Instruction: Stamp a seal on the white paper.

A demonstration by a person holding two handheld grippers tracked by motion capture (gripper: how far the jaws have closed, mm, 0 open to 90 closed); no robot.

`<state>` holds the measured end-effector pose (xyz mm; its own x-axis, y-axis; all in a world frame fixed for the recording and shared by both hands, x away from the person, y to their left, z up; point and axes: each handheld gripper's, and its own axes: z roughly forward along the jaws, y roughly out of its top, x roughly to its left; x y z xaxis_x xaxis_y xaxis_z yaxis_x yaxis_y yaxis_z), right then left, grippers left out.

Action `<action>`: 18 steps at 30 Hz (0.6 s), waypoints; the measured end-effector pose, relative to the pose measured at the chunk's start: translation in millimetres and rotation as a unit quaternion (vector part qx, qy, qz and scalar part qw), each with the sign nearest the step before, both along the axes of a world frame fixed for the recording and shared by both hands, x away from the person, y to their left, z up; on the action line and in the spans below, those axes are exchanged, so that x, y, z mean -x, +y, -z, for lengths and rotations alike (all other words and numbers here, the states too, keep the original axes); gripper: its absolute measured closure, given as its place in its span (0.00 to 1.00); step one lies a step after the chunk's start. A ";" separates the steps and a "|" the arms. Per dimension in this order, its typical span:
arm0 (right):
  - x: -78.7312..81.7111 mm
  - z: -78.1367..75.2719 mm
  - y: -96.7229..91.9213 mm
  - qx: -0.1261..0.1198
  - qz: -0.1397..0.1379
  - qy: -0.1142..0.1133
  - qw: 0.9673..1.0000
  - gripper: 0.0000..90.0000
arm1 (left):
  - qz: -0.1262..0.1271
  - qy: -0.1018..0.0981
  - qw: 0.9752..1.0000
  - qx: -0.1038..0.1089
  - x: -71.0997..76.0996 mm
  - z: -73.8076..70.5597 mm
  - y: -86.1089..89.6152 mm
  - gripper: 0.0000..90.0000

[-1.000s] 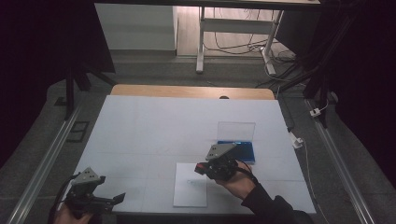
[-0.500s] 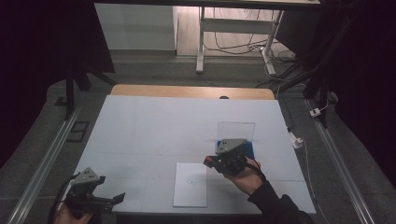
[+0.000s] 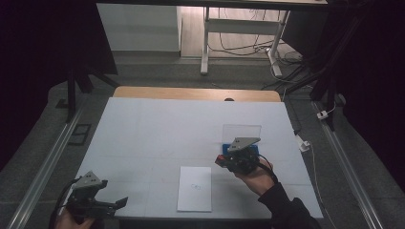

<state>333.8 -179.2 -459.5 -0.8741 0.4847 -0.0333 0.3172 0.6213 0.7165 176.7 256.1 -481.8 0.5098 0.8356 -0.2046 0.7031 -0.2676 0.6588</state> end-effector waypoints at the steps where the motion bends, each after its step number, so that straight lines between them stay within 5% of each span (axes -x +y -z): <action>1: 0.0 0.0 0.0 0.000 0.000 0.000 1.000 0.90 | 0.000 0.000 1.000 0.000 0.0 0.0 0.0 0.02; 18: -14.2 -3.6 -24.6 -0.005 0.042 -0.001 0.999 0.90 | 0.000 -0.001 1.000 -0.002 0.4 -0.2 -0.5 0.02</action>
<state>348.0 -203.8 -455.9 -0.8303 0.5566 -0.0289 0.3671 0.5851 0.7231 176.3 255.6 -481.7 0.5109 0.8358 -0.2009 0.7015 -0.2703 0.6595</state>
